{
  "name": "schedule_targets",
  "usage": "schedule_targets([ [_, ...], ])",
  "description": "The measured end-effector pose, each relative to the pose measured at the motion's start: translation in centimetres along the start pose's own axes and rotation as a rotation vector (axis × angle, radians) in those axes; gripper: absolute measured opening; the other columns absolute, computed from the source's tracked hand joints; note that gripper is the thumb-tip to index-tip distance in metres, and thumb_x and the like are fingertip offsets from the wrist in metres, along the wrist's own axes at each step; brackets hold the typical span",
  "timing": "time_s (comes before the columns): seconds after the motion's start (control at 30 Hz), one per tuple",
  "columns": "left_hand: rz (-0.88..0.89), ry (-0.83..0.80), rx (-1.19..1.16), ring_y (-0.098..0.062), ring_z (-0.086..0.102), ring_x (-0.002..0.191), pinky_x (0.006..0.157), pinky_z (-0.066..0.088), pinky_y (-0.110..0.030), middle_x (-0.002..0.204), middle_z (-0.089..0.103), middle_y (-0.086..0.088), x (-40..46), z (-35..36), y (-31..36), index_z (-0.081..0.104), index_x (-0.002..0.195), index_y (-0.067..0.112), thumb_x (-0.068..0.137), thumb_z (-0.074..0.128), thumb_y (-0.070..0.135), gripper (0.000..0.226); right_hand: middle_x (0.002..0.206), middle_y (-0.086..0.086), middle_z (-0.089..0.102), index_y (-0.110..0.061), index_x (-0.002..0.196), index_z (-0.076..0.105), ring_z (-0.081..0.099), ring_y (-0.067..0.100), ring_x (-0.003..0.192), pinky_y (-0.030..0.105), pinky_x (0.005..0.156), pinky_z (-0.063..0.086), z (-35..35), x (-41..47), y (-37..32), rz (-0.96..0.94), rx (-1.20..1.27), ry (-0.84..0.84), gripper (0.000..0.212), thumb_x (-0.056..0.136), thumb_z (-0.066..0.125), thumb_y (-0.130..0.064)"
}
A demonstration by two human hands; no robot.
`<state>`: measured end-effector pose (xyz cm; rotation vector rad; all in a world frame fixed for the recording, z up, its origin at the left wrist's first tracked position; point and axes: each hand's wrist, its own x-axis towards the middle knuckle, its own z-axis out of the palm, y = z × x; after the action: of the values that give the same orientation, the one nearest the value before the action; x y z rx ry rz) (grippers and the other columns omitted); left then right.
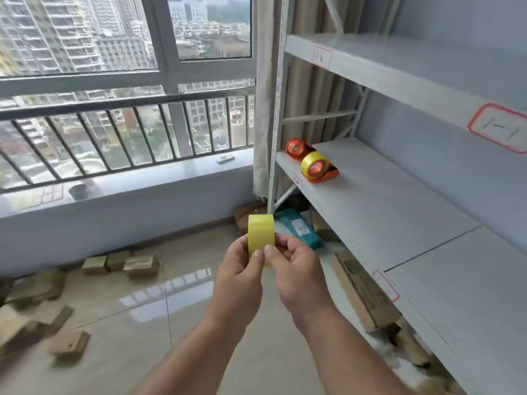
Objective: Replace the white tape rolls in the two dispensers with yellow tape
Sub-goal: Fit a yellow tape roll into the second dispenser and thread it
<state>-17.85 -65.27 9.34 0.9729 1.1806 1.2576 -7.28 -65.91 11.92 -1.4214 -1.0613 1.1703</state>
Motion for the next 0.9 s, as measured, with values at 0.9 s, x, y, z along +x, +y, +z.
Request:
schedule_targets([
  [0.9, -0.028, 0.145, 0.040, -0.028, 0.073, 0.116, 0.111, 0.052, -0.051, 0.118, 0.080, -0.010, 23.9, -12.5, 4.9, 0.069, 0.126, 0.013, 0.105, 0.058, 0.005, 0.024, 0.102, 0.003, 0.083, -0.016, 0.114, 0.075, 0.078, 0.017, 0.101, 0.033, 0.094, 0.060, 17.8, 22.5, -3.0, 0.029, 0.185, -0.126, 0.021, 0.101, 0.063, -0.006],
])
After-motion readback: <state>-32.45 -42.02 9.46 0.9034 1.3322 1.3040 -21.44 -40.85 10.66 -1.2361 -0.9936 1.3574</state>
